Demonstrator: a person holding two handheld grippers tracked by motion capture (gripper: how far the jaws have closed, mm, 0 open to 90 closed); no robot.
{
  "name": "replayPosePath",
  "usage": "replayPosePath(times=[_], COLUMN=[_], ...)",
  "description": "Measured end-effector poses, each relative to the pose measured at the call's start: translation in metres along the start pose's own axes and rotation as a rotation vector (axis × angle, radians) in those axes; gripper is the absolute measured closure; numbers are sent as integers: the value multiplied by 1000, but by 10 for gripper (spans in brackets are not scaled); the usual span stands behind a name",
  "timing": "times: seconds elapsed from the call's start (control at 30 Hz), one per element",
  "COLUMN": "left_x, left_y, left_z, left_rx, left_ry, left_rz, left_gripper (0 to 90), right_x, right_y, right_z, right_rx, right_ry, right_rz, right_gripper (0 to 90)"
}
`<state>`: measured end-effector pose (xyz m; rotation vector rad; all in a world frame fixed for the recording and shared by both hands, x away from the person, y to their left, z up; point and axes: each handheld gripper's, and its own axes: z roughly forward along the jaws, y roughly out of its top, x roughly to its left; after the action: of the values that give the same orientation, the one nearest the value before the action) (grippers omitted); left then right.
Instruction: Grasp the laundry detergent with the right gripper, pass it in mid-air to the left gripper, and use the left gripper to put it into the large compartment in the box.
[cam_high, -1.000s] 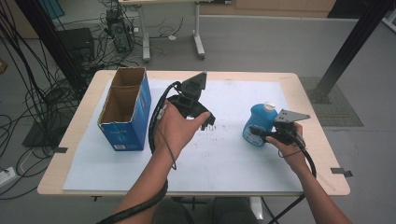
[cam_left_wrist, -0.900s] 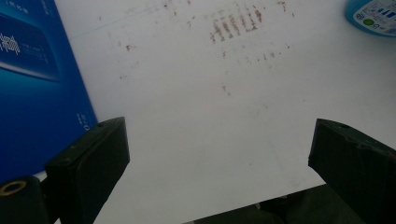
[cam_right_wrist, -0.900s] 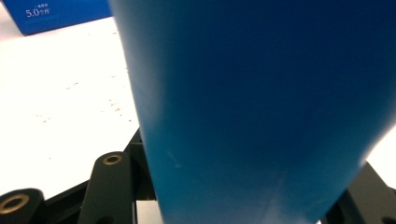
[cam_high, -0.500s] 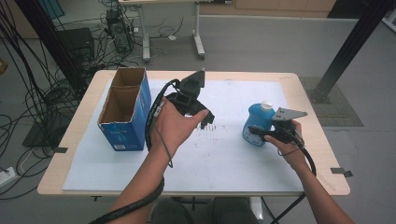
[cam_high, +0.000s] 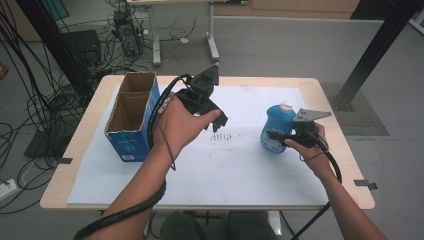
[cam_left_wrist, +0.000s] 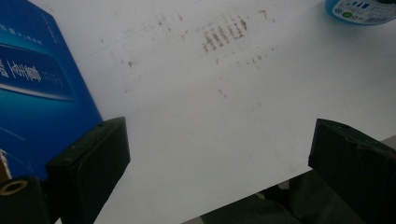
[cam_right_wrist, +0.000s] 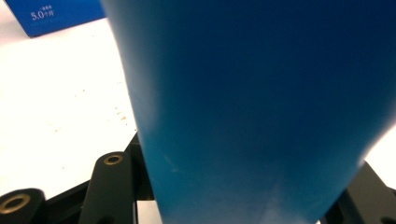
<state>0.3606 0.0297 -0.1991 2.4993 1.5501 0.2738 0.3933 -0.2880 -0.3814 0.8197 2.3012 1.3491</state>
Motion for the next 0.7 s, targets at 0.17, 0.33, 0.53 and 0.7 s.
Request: replayPosePath(times=[0.17, 0.33, 0.53, 0.7], left_x=[7, 13, 18, 22], left_y=[3, 6, 10, 16], left_z=[-9, -16, -25, -32], left_rx=[-3, -4, -2, 2], left_ry=[-7, -9, -3, 3], left_rz=[43, 86, 189, 310], left_gripper=[59, 59, 58, 57], right_x=[-4, -7, -6, -1], right_y=[16, 26, 48, 74], right_z=[-6, -8, -6, 7], right_rx=[21, 21, 36, 32], right_ry=[11, 28, 62, 152], right_rz=[-6, 8, -3, -9], right_gripper=[435, 435, 435, 435])
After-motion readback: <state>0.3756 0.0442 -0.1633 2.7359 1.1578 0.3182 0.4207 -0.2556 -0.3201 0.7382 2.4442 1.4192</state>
